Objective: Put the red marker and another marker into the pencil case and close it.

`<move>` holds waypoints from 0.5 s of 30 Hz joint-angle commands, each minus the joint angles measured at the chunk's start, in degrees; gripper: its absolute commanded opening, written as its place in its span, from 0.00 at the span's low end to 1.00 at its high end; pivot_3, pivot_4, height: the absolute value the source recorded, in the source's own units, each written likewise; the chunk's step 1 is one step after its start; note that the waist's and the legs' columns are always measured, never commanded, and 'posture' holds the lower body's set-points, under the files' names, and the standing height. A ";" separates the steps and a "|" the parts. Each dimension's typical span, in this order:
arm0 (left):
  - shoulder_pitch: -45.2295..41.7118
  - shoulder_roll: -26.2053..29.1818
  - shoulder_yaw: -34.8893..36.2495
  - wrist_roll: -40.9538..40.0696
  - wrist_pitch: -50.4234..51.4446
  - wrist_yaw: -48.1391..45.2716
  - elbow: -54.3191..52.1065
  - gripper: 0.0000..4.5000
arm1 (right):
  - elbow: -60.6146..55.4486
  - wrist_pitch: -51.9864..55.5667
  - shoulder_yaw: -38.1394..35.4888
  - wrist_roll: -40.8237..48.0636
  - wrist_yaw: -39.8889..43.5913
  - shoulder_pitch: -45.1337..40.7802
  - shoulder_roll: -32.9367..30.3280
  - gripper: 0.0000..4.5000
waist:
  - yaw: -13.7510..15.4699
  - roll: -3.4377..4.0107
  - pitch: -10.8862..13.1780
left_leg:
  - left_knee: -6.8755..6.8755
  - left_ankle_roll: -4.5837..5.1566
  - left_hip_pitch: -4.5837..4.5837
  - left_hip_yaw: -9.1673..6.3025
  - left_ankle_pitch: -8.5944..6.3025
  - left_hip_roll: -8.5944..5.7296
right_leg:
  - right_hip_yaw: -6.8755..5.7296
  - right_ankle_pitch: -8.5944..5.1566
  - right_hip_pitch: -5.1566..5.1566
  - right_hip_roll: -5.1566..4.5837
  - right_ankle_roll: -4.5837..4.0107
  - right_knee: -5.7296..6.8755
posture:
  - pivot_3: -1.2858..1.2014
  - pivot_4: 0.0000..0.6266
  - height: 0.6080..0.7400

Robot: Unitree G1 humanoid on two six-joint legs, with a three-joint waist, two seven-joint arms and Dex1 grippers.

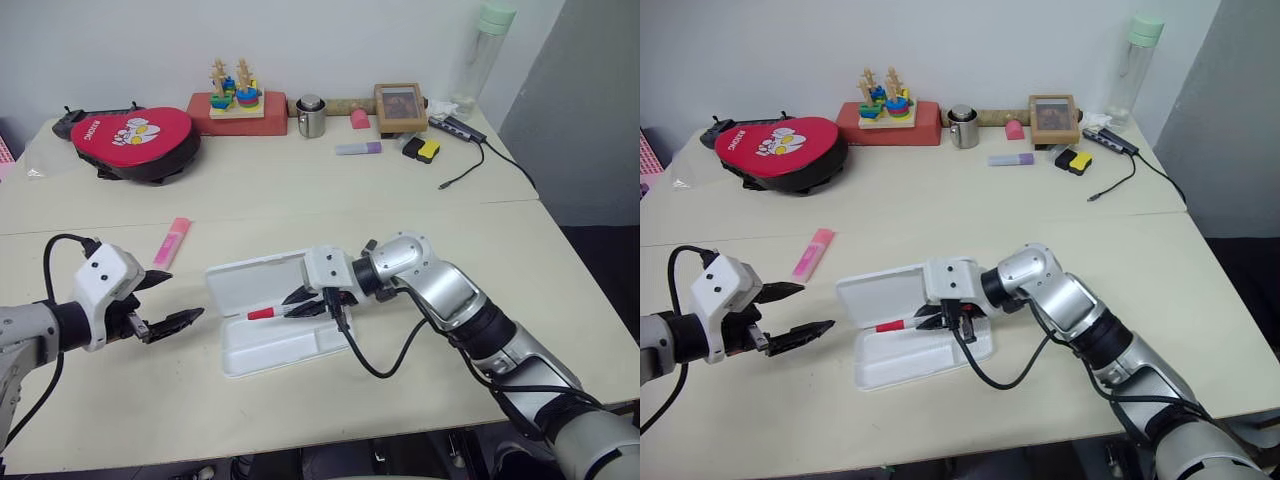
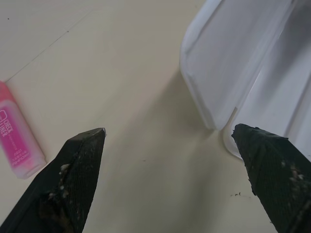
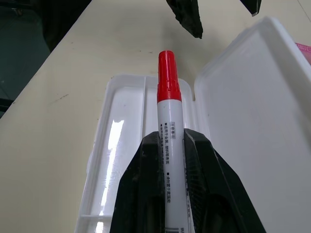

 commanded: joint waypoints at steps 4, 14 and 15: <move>-1.56 1.22 0.47 0.68 -0.75 -0.57 0.36 1.00 | 2.68 -1.93 -0.24 -1.23 -1.06 -0.76 2.50 0.14 | -0.01 0.00 0.00 | 0.01 0.00 0.01 -0.01 0.00 0.00 | 0.00 0.00 0.00 0.00 0.00 0.04 | 0.52 0.24 1.00; -1.75 1.21 0.56 0.98 -0.72 -0.61 0.74 1.00 | 2.97 -2.55 -2.52 -1.80 -2.29 -1.36 3.29 0.75 | -0.01 0.00 0.00 | 0.00 0.00 0.02 -0.02 0.00 0.00 | 0.00 0.00 0.00 0.00 0.00 0.06 | 0.52 0.24 1.00; -1.70 1.19 0.61 0.98 -0.73 -0.64 0.77 1.00 | 2.65 -2.35 -2.86 -1.51 -2.21 -1.59 3.18 0.80 | -0.01 0.00 0.00 | 0.00 0.00 0.02 -0.01 0.00 0.00 | 0.00 0.00 0.00 0.00 0.00 0.06 | 0.52 0.24 1.00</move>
